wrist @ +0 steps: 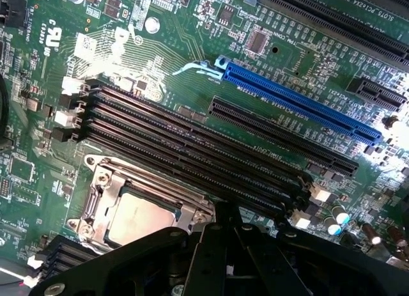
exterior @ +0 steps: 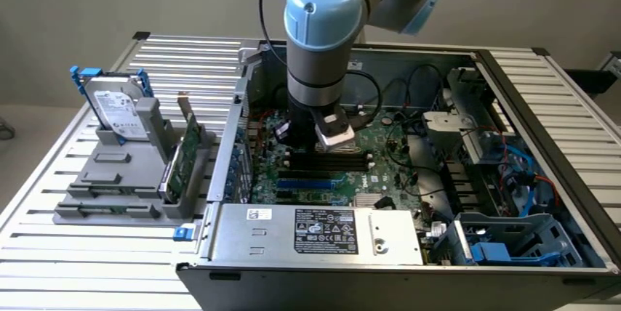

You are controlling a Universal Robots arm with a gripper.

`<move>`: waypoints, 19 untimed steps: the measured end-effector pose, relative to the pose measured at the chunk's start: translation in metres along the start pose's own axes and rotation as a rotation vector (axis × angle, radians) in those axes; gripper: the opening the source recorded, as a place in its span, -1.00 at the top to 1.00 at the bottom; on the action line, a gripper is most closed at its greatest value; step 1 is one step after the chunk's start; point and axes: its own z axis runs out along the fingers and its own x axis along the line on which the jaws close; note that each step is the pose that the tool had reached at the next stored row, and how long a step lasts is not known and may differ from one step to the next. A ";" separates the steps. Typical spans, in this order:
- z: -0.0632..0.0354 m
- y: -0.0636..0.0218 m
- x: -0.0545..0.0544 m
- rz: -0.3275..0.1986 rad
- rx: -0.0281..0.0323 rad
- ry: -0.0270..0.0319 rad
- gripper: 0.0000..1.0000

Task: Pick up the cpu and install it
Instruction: 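Install the first cpu locking lever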

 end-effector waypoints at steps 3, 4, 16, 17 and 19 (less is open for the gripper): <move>0.0001 -0.0008 0.000 0.009 -0.0011 0.0015 0.79; 0.0001 -0.0009 0.000 0.012 -0.0017 0.0020 0.79; 0.0037 -0.0026 0.000 0.043 -0.0332 -0.0020 0.79; 0.0042 -0.0028 0.000 0.045 -0.0354 -0.0027 0.79; 0.0043 -0.0032 0.000 0.049 -0.0387 -0.0037 0.79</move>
